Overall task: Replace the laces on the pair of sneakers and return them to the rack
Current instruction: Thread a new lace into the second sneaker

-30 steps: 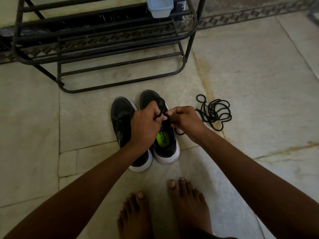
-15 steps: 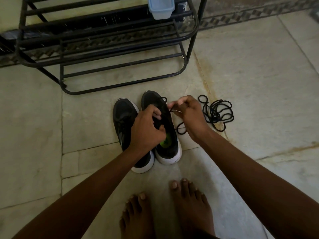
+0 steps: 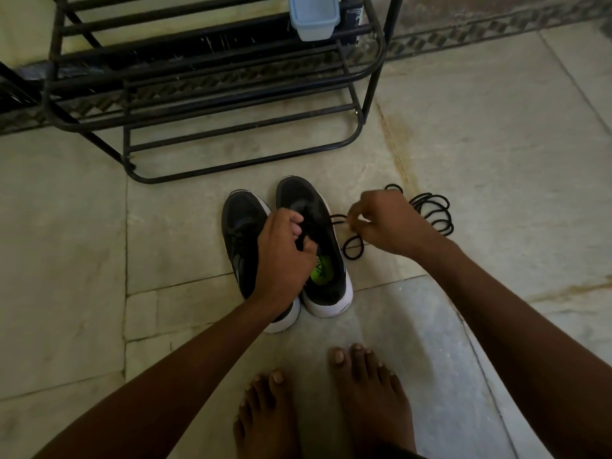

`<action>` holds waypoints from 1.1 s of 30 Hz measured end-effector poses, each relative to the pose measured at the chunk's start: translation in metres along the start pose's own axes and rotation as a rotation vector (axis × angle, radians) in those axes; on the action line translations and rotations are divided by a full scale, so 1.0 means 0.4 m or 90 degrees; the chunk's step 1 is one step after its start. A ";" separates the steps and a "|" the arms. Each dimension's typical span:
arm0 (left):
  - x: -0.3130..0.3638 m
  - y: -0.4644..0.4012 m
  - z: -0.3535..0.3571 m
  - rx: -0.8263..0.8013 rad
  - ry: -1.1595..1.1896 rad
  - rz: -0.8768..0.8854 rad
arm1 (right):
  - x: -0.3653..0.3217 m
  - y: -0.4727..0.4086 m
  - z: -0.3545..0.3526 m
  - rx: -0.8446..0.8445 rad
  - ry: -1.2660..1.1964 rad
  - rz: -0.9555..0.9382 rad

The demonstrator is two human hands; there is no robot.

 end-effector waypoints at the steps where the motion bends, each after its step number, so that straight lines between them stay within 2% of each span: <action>1: 0.000 0.000 0.001 -0.002 -0.005 0.004 | -0.006 0.001 -0.003 0.060 -0.116 0.018; 3: -0.002 0.001 0.002 -0.004 -0.016 0.009 | -0.016 0.000 -0.007 0.151 -0.371 0.055; 6: -0.007 0.005 0.000 -0.002 -0.018 0.002 | -0.037 -0.001 -0.009 0.156 -0.683 0.086; 8: -0.010 0.007 -0.001 0.001 -0.018 0.000 | -0.044 0.003 -0.014 0.125 -0.808 0.115; 9: -0.011 0.008 0.000 0.001 -0.021 0.000 | -0.045 0.004 -0.017 0.113 -0.805 0.120; 11: -0.011 0.008 0.000 -0.004 -0.027 -0.001 | -0.040 0.005 -0.014 0.106 -0.706 0.102; 13: -0.010 0.007 0.001 -0.009 -0.030 -0.002 | -0.037 0.004 -0.012 0.126 -0.519 0.067; 15: -0.010 0.007 0.002 -0.010 -0.040 -0.002 | -0.040 0.002 -0.009 0.140 -0.310 -0.017; 17: -0.011 0.006 0.004 -0.010 -0.048 -0.003 | -0.038 -0.001 0.006 0.103 -0.125 -0.106; 19: -0.011 0.005 0.004 -0.006 -0.050 -0.004 | -0.029 -0.008 0.033 0.054 -0.018 -0.159; 23: -0.017 0.002 0.006 -0.009 -0.046 -0.007 | -0.022 -0.005 0.060 0.056 0.060 -0.168; 27: -0.024 -0.002 0.006 -0.030 -0.041 -0.010 | -0.020 -0.009 0.055 0.024 0.062 -0.110; 30: -0.024 -0.003 0.004 -0.031 -0.040 -0.007 | -0.011 -0.004 0.054 -0.046 0.109 -0.058; 33: -0.024 -0.003 0.003 -0.023 -0.045 0.005 | -0.002 0.005 0.044 -0.171 0.159 -0.014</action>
Point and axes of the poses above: each hand's wrist, its own y-axis away from the middle knuckle, its own z-axis out of the palm, x = y × z, the point moved 1 cm from there along -y, towards the middle knuckle
